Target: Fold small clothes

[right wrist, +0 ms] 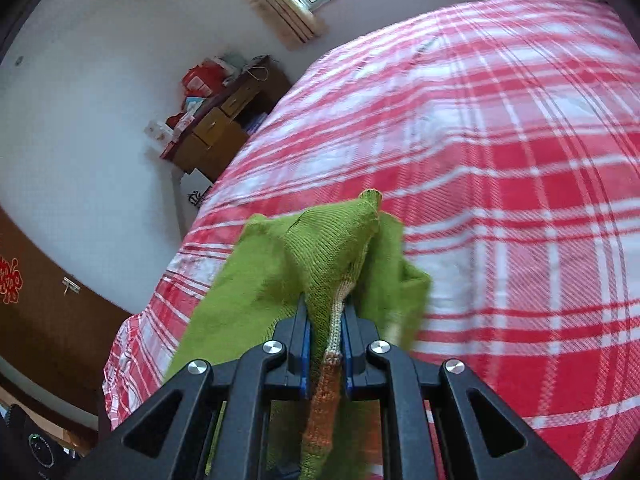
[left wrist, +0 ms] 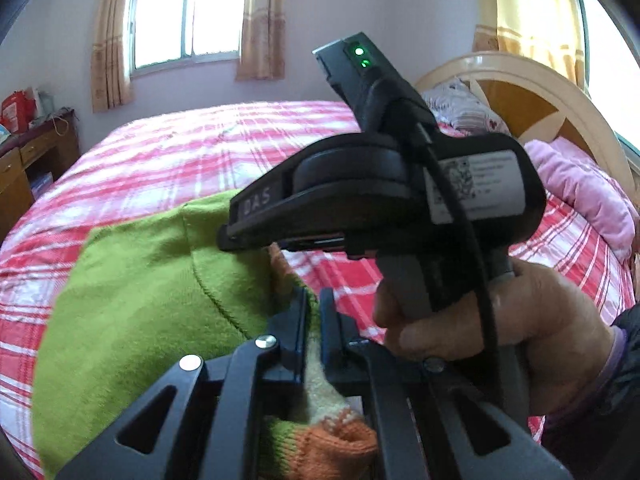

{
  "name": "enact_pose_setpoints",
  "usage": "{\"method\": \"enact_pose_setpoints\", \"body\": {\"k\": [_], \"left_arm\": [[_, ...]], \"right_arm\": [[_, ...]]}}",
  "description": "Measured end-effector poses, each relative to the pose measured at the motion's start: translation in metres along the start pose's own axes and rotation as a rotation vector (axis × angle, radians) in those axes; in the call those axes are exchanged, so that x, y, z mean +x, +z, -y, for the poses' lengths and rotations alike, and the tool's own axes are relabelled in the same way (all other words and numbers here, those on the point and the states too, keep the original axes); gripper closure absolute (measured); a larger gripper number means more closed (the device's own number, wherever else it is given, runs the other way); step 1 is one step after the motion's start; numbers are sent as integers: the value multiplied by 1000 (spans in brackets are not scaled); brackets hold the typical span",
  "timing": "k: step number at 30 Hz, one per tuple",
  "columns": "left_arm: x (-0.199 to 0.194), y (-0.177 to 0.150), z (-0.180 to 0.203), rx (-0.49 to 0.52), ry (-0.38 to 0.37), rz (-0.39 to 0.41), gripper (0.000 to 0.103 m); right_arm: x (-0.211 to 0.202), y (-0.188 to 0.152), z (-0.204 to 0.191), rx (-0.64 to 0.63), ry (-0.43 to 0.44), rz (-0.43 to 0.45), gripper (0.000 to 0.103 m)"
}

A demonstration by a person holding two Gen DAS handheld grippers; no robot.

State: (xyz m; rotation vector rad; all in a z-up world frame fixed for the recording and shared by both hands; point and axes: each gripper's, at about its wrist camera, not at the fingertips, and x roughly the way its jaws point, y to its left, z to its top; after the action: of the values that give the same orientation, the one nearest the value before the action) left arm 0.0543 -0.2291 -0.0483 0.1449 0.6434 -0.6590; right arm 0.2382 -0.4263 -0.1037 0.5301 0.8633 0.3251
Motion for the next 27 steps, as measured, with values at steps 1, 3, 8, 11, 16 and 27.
{"method": "enact_pose_setpoints", "body": {"k": [1,3,8,11,16,27], "left_arm": [[2,-2,1,3,2,-8,97],[3,-6,1,11,7,-18,97],[6,-7,3,17,7,-35,97],[8,-7,3,11,2,-46,97],[17,3,3,8,4,-69,97],[-11,-8,-1,44,10,-91,94]], "right_arm": [[2,-1,4,5,3,-3,92],[4,-6,16,27,21,-4,92],[11,-19,36,94,80,15,92],[12,-23,39,98,94,34,92],[11,-26,42,89,102,48,92],[12,-30,23,33,-7,71,92]]}}
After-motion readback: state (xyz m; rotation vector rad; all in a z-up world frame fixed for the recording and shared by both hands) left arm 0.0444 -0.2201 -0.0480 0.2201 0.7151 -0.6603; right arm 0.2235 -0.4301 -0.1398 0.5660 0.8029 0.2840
